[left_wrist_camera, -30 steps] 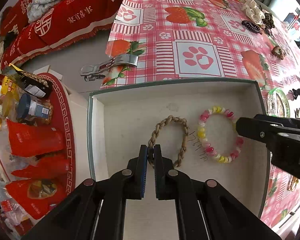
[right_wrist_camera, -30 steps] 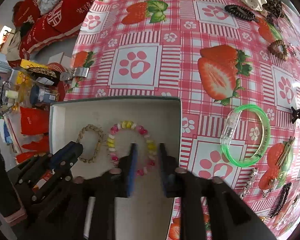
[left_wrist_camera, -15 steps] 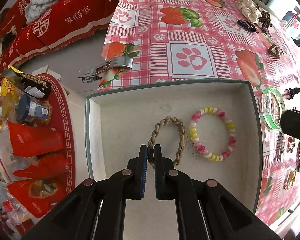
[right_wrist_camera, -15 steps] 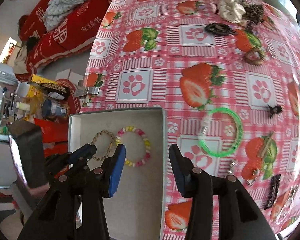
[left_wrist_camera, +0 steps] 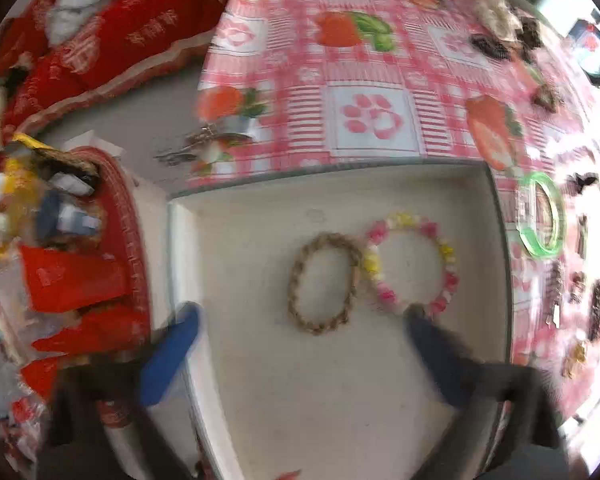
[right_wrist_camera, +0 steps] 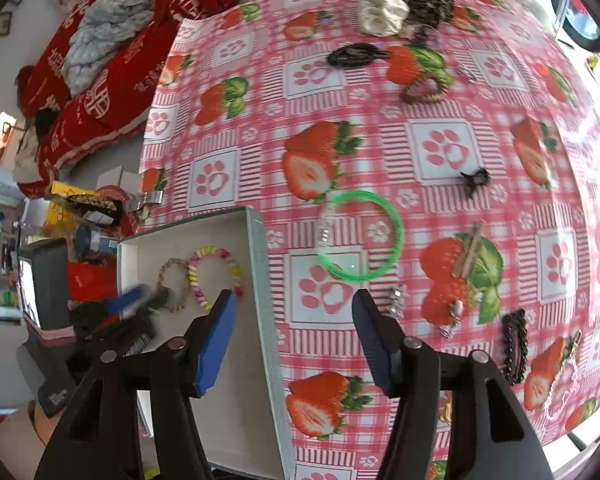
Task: Organize jewelry
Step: 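Open the right tool to drop the beaded bracelet while the left tool releases its bracelet, then move the right tool to the crystal chain while the left tool approaches the claw clip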
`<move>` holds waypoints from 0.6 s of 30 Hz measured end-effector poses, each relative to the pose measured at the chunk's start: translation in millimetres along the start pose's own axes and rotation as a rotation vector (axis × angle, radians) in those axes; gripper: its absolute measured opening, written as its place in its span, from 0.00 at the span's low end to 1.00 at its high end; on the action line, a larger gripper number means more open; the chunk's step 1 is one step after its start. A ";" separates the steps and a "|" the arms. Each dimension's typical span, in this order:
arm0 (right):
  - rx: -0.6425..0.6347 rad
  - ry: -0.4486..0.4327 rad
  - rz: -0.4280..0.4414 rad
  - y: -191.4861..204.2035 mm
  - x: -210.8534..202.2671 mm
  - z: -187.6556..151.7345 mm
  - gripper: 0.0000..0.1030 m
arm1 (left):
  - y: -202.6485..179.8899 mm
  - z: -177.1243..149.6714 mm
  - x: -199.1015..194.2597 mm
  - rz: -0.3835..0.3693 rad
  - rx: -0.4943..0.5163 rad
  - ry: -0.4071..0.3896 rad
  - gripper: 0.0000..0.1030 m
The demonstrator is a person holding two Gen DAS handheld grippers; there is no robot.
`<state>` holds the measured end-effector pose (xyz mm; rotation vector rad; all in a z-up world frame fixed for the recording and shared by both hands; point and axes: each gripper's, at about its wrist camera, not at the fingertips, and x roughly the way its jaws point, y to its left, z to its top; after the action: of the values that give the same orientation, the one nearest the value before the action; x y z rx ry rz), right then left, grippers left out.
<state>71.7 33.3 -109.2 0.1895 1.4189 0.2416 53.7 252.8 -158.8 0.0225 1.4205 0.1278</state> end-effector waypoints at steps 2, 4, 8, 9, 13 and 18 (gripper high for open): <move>0.014 -0.003 -0.004 -7.2 -2.9 -2.4 0.65 | -5.1 2.1 -6.7 0.002 0.028 -0.006 1.00; 0.031 -0.006 -0.004 -13.7 -5.6 -4.9 0.67 | -9.4 5.6 -13.4 0.009 0.039 -0.008 1.00; 0.063 -0.015 -0.012 -26.0 -11.0 -9.2 0.77 | -16.6 9.5 -26.0 0.024 0.058 -0.032 1.00; 0.072 -0.018 -0.015 -29.5 -12.8 -10.8 0.83 | -20.5 11.4 -32.0 0.029 0.071 -0.042 1.00; 0.112 -0.035 -0.015 -45.2 -20.5 -17.8 0.83 | -35.3 12.7 -44.6 0.052 0.140 -0.077 1.00; 0.154 -0.069 -0.030 -66.1 -32.4 -29.3 0.84 | -56.0 5.8 -49.4 0.048 0.214 -0.107 1.00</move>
<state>41.9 -39.6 -100.6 0.3000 1.3707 0.1003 56.5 192.5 -114.4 0.2369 1.3214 0.0128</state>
